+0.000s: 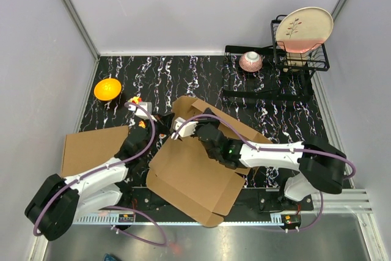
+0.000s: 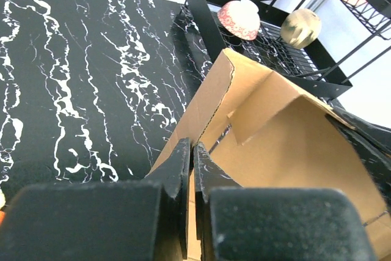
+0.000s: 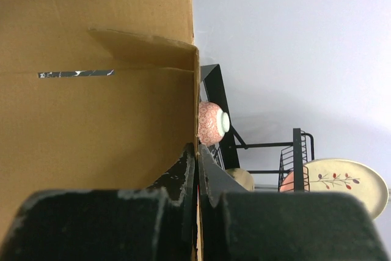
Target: Fold the paper box
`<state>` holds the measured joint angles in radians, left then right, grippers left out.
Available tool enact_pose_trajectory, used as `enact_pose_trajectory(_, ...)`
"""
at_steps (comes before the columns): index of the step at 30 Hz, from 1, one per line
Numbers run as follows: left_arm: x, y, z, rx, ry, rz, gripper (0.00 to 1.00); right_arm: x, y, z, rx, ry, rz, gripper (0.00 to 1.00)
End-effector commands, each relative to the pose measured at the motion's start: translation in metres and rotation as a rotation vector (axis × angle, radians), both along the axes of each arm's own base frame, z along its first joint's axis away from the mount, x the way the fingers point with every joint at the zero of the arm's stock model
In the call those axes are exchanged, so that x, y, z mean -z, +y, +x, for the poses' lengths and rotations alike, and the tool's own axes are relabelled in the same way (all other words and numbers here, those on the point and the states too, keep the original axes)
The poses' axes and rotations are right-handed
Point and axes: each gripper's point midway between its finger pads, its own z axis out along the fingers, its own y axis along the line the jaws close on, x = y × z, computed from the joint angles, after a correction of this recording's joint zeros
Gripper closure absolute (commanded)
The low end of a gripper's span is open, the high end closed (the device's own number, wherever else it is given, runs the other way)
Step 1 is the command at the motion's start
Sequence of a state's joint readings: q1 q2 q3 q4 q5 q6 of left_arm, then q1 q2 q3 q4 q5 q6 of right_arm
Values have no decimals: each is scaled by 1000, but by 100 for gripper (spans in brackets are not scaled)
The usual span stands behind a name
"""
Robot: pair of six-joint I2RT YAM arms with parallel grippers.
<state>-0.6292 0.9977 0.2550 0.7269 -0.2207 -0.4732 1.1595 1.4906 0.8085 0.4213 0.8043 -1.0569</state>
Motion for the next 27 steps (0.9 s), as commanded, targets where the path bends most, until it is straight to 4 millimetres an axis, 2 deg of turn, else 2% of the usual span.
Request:
enact_pose_trajectory(1,-32,-3,-10,14,-77,-110,100,-9,5,6,44,-41,15,100)
enact_pose_trajectory(5,-23,-2,-20,14,-58,-120,100,-8,5,8,67,-50,11,100)
enact_pose_trajectory(12,15,2,-35,0,10,-140,100,-5,3,8,81,-51,10,100)
enact_pose_trajectory(18,13,-4,-41,29,4,-167,100,-13,-3,7,93,-72,12,100)
enact_pose_trajectory(27,11,-33,-55,126,-3,-195,100,-11,-6,7,120,-93,3,100)
